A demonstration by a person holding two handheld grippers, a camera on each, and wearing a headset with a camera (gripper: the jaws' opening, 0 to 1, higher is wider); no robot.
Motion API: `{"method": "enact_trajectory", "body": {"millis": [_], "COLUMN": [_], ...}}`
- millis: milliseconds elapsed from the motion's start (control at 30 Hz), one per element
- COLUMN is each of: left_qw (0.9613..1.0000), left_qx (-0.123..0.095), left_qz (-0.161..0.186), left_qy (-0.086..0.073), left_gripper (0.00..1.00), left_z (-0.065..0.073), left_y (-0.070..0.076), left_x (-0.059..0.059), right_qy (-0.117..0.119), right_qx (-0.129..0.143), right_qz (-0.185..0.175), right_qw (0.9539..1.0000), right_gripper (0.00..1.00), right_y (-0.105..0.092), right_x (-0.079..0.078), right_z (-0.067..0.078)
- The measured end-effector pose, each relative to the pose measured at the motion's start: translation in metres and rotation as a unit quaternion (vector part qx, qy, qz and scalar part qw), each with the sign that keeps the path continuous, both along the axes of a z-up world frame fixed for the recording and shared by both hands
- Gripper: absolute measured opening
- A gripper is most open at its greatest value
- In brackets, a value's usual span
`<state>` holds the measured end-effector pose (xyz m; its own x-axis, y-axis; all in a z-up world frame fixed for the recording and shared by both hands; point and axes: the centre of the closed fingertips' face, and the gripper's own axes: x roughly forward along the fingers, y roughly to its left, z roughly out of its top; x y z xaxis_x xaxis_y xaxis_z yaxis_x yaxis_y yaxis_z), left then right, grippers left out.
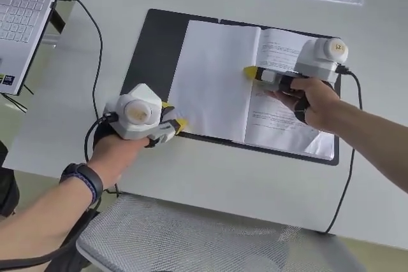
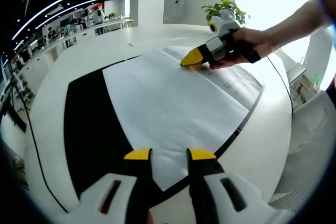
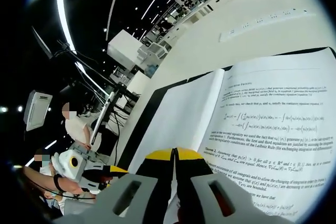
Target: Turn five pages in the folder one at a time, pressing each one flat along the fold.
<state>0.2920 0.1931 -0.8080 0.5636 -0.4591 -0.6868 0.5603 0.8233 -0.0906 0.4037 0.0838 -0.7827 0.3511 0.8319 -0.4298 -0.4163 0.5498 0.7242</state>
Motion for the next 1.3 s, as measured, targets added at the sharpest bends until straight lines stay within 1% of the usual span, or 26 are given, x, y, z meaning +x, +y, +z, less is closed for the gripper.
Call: {"method": "enact_trajectory", "body": {"millis": [100,200,233,300,333,367,433,533,600,733,833,867,933,1100,1233,1300], "left_qw": [1.0,1.0,1.0,1.0,1.0,1.0,1.0,1.0,0.9999,0.9999,0.9999,0.9999,0.9999,0.9999,0.9999,0.9999], "left_qx": [0.002,0.002,0.001,0.001,0.001,0.001,0.001,0.0,0.0,-0.002,-0.003,-0.004,-0.005,-0.006,-0.007,-0.008], "left_qz": [0.001,0.001,0.002,0.001,0.001,0.002,0.003,0.009,0.011,0.011,0.012,0.012,0.014,0.012,0.012,0.013], "left_qy": [-0.001,-0.001,-0.001,-0.001,-0.001,0.0,-0.001,-0.001,-0.002,-0.001,-0.001,-0.001,-0.001,-0.001,0.0,0.0], "left_gripper": [0.25,0.25,0.25,0.25,0.25,0.25,0.25,0.24,0.24,0.24,0.23,0.23,0.23,0.23,0.23,0.22], "left_z": [0.0,0.0,0.0,0.001,0.001,0.001,0.002,0.004,0.004,0.005,0.006,0.006,0.006,0.006,0.006,0.006], "left_y": [0.0,0.0,0.0,0.0,0.0,0.0,0.0,0.0,-0.001,0.0,0.0,0.0,0.0,0.0,0.0,0.0], "left_x": [0.0,0.0,0.0,-0.001,-0.001,-0.001,-0.002,-0.002,-0.002,-0.002,-0.002,-0.002,-0.002,-0.002,-0.001,-0.001], "right_qy": [0.002,0.001,0.001,0.0,0.0,0.0,0.002,0.004,0.004,0.009,0.009,0.011,0.014,0.022,0.024,0.023], "right_qx": [0.006,0.008,0.009,0.01,0.011,0.015,0.018,0.029,0.035,0.049,0.054,0.056,0.061,0.075,0.081,0.079], "right_qz": [-0.009,-0.017,-0.02,-0.029,-0.032,-0.042,-0.052,-0.065,-0.076,-0.104,-0.121,-0.129,-0.138,-0.169,-0.18,-0.18], "right_qw": [0.9999,0.9998,0.9998,0.9995,0.9994,0.999,0.9985,0.9975,0.9965,0.9934,0.9911,0.9899,0.9885,0.9825,0.9799,0.9803], "right_gripper": [0.0,0.0,0.0,0.0,0.0,0.0,0.0,0.0,0.0,0.0,0.0,0.0,0.0,0.0,0.0,0.0], "right_y": [0.0,-0.001,-0.001,-0.005,-0.005,-0.005,-0.008,-0.007,-0.008,-0.01,-0.013,-0.015,-0.017,-0.02,-0.022,-0.022], "right_x": [0.003,0.01,0.014,0.029,0.029,0.032,0.04,0.045,0.052,0.069,0.08,0.086,0.092,0.114,0.125,0.13], "right_z": [0.0,-0.002,-0.002,-0.009,-0.009,-0.006,-0.01,-0.009,-0.01,-0.012,-0.013,-0.015,-0.017,-0.023,-0.026,-0.028]}}
